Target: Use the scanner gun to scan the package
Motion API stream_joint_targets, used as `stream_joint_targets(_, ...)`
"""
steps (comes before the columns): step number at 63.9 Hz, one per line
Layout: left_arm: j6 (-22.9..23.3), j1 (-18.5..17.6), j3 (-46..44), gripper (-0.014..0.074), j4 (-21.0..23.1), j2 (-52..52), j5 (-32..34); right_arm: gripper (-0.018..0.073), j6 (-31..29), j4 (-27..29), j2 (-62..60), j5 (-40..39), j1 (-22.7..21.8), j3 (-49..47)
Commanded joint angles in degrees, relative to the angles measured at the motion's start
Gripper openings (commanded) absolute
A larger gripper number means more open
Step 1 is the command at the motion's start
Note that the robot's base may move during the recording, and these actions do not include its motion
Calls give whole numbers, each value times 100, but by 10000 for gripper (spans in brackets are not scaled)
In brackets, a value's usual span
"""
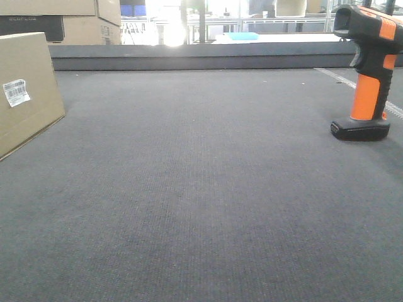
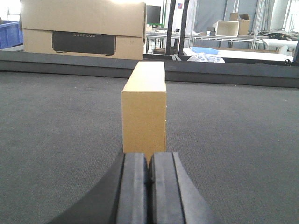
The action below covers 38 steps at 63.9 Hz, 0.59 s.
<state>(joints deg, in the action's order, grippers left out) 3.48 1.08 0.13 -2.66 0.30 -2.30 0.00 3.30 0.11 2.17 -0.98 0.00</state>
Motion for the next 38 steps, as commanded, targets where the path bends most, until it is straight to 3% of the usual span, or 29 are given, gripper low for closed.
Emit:
stream_joint_targets(1,17,-40,-13,-111,-14,-30,127,-165,43,-41,-11,-121,10,0)
stream_joint_targets(38,17,-40,-13,-111,-14,-30,164,-165,43,-41,-11,-121,10,0)
